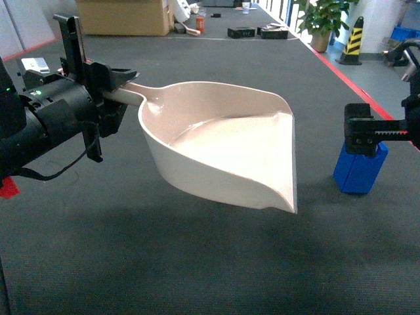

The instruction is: Place part in tray to right shelf

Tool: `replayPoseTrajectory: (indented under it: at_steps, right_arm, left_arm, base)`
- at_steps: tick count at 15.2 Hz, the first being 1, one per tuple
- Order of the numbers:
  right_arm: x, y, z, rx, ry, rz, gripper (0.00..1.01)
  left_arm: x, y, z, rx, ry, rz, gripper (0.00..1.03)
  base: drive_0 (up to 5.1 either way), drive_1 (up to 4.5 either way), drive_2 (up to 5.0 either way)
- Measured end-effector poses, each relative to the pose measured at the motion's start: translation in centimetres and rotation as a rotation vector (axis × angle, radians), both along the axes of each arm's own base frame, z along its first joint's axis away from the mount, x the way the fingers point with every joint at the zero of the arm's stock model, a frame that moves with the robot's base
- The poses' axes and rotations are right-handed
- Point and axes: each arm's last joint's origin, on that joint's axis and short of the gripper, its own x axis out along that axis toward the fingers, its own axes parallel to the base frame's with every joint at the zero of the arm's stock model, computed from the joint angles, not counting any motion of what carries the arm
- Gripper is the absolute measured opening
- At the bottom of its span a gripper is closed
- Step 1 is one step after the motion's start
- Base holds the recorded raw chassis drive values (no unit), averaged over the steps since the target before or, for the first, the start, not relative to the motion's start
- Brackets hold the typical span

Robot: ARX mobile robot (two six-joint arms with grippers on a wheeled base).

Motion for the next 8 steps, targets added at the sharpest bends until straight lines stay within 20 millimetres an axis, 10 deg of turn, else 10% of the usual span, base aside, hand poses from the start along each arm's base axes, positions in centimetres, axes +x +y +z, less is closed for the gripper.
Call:
replayPoseTrajectory:
  at_steps: [1, 3, 8]
  right_arm:
    - [0.7, 0.3, -0.8, 0.000, 0.014, -0.003, 0.98]
    - [2.0, 0.7, -3.5, 0.015, 0.024, -0.013, 0.51]
    - [-0.7, 0.4, -1.4, 0.035, -0.044, 0.006, 0.46]
  left_arm:
    - [0.0, 0.0, 0.0, 0.000, 0.000, 0.000, 0.14]
    - [0.0, 0.0, 0.0, 0.000, 0.000, 0.000, 0.14]
    - [0.0, 0.0, 0.0, 0.000, 0.000, 0.002, 0.14]
  base:
    - [0.0, 0.00, 0.0]
    - [0.0, 0.00, 0.0]
    - [0.0, 0.00, 0.0]
